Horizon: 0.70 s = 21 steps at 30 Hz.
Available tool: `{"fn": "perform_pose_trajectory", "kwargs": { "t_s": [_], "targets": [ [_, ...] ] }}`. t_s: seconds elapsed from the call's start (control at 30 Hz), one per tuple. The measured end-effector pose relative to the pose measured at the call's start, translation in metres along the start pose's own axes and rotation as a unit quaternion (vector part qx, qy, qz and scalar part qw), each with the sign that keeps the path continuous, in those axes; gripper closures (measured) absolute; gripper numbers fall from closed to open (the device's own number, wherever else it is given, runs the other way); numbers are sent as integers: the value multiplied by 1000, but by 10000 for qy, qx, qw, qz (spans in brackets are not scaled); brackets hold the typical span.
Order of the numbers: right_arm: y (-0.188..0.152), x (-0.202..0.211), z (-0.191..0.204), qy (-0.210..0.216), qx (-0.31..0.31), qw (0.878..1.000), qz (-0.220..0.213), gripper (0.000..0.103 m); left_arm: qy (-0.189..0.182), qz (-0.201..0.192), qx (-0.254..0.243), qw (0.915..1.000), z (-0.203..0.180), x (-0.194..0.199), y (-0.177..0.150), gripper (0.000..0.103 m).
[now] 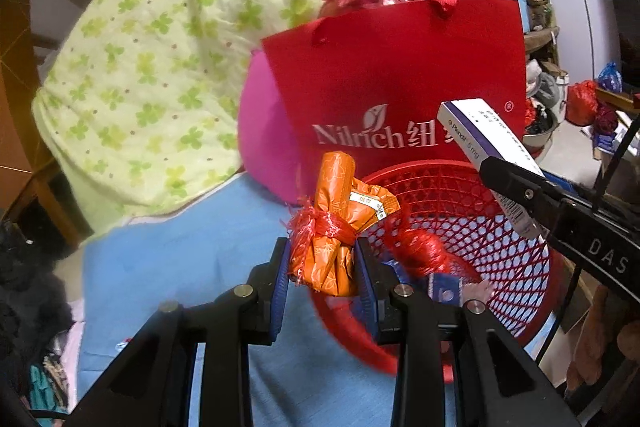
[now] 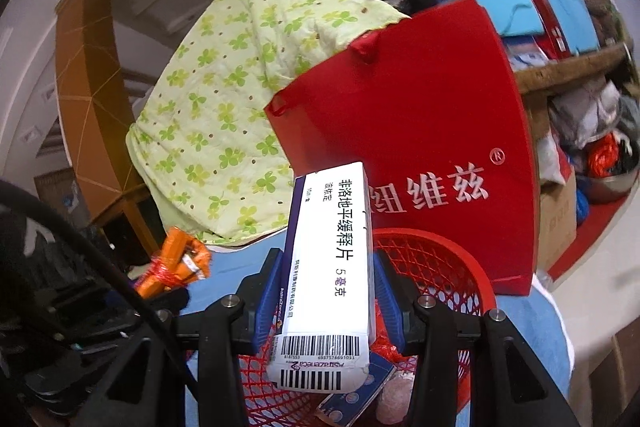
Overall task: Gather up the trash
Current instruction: 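Carry medicine box and orange wrapper to the red basket and release both, then move both tools back toward the remaining trash on the blanket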
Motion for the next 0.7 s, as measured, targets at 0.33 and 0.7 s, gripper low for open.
{"fn": "perform_pose_trajectory", "kwargs": {
  "t_s": [0.33,0.7],
  "targets": [
    [-5,-27,-21,105,-828,9949,561,35,-1161,36,634,9912,-3,-40,-11,43],
    [-6,-18,23,231,-303,9989,258,32,-215,162,655,9975,70,16,-74,38]
  ]
}}
Point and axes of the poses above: each gripper's, at about its wrist camera, not at the fingertips, and x roughly against the way its jaws point, z to its left, y to its top, the point moved 9 cm from there along -x, roughly the way its jaws point, and after that the axes turned 15 degrees about -y, right-handed, at the moved point
